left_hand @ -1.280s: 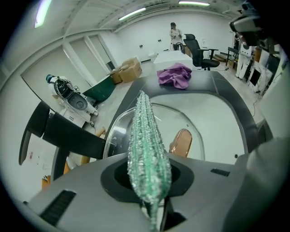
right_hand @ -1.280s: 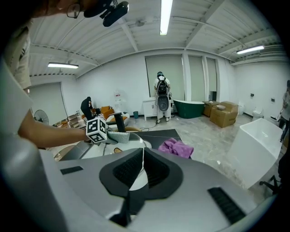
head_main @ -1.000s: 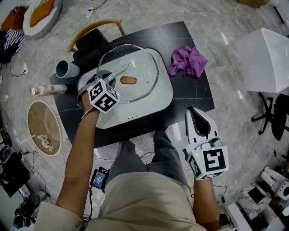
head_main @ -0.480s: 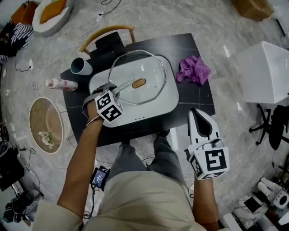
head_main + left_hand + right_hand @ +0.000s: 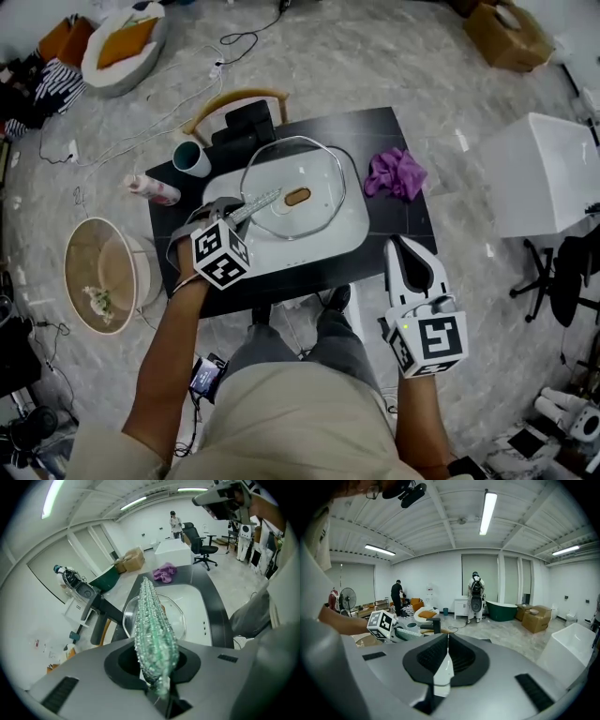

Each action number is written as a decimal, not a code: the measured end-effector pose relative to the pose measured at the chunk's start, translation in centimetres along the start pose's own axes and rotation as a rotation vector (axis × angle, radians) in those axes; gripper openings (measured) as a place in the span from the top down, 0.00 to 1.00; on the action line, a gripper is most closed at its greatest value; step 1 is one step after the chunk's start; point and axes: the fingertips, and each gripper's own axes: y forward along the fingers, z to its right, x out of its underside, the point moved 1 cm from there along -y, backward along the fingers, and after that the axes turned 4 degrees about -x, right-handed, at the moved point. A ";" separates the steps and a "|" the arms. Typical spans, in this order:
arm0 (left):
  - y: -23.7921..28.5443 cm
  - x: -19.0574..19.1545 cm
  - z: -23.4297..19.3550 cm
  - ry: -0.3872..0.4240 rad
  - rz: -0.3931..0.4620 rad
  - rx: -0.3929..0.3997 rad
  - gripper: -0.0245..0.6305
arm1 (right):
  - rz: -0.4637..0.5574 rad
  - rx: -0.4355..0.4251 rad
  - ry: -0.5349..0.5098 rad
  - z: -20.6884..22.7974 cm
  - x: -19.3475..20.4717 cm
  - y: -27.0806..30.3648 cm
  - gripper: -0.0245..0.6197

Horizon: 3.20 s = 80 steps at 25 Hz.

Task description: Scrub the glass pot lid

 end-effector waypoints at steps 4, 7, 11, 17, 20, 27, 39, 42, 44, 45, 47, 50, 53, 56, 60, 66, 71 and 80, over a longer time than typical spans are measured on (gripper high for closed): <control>-3.9 -1.5 -0.5 -0.014 0.074 -0.017 0.83 | 0.033 0.013 -0.014 -0.8 -1.8 -1.1 0.92; -6.9 -2.8 -1.1 -0.017 0.138 -0.037 0.83 | 0.060 0.031 -0.028 -1.1 -3.3 -2.0 0.92; -10.5 -4.7 -2.2 -0.015 0.222 -0.075 0.83 | 0.092 0.058 -0.038 -1.2 -4.9 -3.0 0.92; -15.6 -6.9 -4.0 -0.078 0.376 -0.108 0.83 | 0.128 0.082 -0.057 -1.9 -7.0 -3.8 0.92; -18.3 -8.2 -4.7 -0.147 0.490 -0.097 0.83 | 0.144 0.098 -0.066 -2.0 -7.9 -4.1 0.92; -23.9 -10.6 -5.8 -0.181 0.725 -0.120 0.83 | 0.183 0.101 -0.093 -3.3 -10.2 -4.4 0.92; -28.9 -10.5 -6.8 -0.346 0.874 -0.105 0.83 | 0.245 0.075 -0.144 -5.9 -13.2 -5.0 0.93; -29.5 -10.3 -7.2 -0.374 0.920 -0.075 0.83 | 0.239 0.071 -0.147 -6.6 -13.5 -5.0 0.93; -30.4 -10.8 -7.8 -0.396 1.009 -0.057 0.83 | 0.239 0.068 -0.153 -7.0 -13.4 -5.1 0.93; -30.7 -11.0 -8.1 -0.412 1.048 -0.049 0.83 | 0.243 0.065 -0.161 -7.2 -13.4 -5.1 0.93; -30.9 -10.9 -8.6 -0.440 1.074 -0.040 0.83 | 0.246 0.062 -0.171 -7.4 -13.4 -5.1 0.93; -30.7 -10.5 -8.7 -0.441 1.066 -0.056 0.83 | 0.245 0.064 -0.177 -7.6 -13.5 -5.2 0.93; -30.7 -10.3 -8.7 -0.442 1.065 -0.058 0.83 | 0.252 0.065 -0.186 -7.7 -13.8 -5.4 0.93; -30.8 -10.0 -8.7 -0.443 1.064 -0.063 0.83 | 0.234 0.068 -0.210 -8.0 -13.7 -5.4 0.93; -30.6 -9.4 -8.8 -0.444 1.062 -0.070 0.83 | 0.181 0.073 -0.195 -8.6 -13.1 -5.1 0.93; -30.1 -8.1 -9.3 -0.458 1.049 -0.082 0.83 | 0.185 0.039 -0.230 -9.2 -12.5 -4.3 0.93; -29.9 -7.0 -9.2 -0.488 1.034 -0.089 0.83 | 0.159 0.010 -0.237 -9.9 -12.0 -3.9 0.93; -29.7 -5.9 -7.7 -0.539 0.965 -0.058 0.83 | 0.154 -0.019 -0.263 -10.5 -12.1 -4.4 0.93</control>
